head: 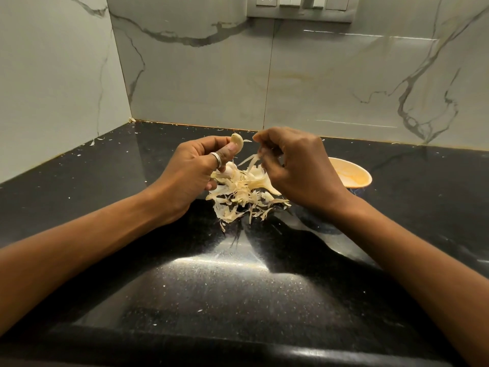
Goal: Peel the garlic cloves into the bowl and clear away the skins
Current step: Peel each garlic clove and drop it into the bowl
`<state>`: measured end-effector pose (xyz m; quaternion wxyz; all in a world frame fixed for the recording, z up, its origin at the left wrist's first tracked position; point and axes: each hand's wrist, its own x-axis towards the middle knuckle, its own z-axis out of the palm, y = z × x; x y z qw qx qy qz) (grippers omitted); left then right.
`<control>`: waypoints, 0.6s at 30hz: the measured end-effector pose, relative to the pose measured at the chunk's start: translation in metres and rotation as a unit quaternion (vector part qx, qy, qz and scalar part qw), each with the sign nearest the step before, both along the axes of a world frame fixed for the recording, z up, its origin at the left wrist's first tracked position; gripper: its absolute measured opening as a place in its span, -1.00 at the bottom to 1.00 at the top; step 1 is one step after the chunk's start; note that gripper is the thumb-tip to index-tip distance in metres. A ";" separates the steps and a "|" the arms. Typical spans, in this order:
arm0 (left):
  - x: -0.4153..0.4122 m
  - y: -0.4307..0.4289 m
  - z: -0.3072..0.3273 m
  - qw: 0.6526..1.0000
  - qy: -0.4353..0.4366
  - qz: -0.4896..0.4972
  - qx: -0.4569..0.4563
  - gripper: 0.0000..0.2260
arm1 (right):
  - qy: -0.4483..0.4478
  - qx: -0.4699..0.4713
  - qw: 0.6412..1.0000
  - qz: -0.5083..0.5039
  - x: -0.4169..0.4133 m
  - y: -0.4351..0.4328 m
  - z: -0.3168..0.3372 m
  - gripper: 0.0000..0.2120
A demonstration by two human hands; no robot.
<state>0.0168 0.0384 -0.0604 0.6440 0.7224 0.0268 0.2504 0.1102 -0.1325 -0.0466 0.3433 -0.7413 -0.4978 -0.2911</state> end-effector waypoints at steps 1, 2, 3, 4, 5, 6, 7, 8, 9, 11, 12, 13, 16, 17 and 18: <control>0.000 0.000 0.000 1.000 -0.001 0.000 0.004 -0.81 | -0.003 -0.003 1.000 0.000 0.000 0.000 0.000 -0.81; -0.001 -0.001 0.000 1.000 -0.001 0.000 0.007 -0.81 | -0.004 -0.005 1.000 0.000 0.000 -0.001 0.000 -0.82; -0.001 -0.001 0.000 1.000 -0.002 -0.001 0.009 -0.81 | -0.004 -0.005 1.000 -0.001 0.000 -0.001 0.000 -0.83; -0.001 -0.001 0.000 1.000 -0.002 -0.001 0.010 -0.82 | -0.002 -0.003 1.000 -0.004 0.000 -0.001 0.001 -0.84; -0.001 -0.002 0.000 1.000 -0.002 -0.001 0.010 -0.82 | 0.002 -0.001 1.000 -0.007 0.000 -0.002 0.001 -0.84; -0.001 -0.002 0.000 1.000 -0.001 -0.001 0.010 -0.82 | 0.006 0.001 1.000 -0.009 0.000 -0.002 0.000 -0.83; -0.001 -0.002 0.000 1.000 0.000 0.000 0.010 -0.82 | 0.010 0.002 1.000 -0.010 0.000 -0.002 0.000 -0.82; -0.001 -0.002 0.000 1.000 0.001 -0.001 0.009 -0.82 | 0.012 0.003 1.000 -0.010 -0.001 -0.001 0.000 -0.82; -0.001 -0.002 0.000 1.000 0.001 -0.001 0.008 -0.82 | 0.013 0.003 1.000 -0.008 -0.001 -0.001 -0.001 -0.82; -0.001 -0.002 0.000 1.000 0.002 -0.001 0.007 -0.82 | 0.009 -0.001 1.000 0.001 -0.001 0.000 -0.002 -0.83; -0.001 -0.002 0.000 1.000 0.002 -0.001 0.008 -0.82 | 0.007 -0.001 1.000 0.006 -0.001 0.000 -0.002 -0.82; -0.002 -0.002 0.000 1.000 0.002 -0.001 0.009 -0.82 | 0.007 0.002 1.000 0.012 -0.001 0.000 -0.002 -0.82; -0.002 -0.002 0.000 1.000 0.004 0.000 0.009 -0.83 | 0.009 0.012 0.999 0.031 -0.003 0.000 0.001 -0.75; -0.002 -0.002 0.000 1.000 0.003 0.001 0.010 -0.83 | 0.005 0.012 0.999 0.037 -0.004 -0.001 0.002 -0.74; -0.002 -0.002 0.000 1.000 0.002 -0.001 0.011 -0.83 | 0.002 0.011 0.999 0.042 -0.004 0.000 0.002 -0.73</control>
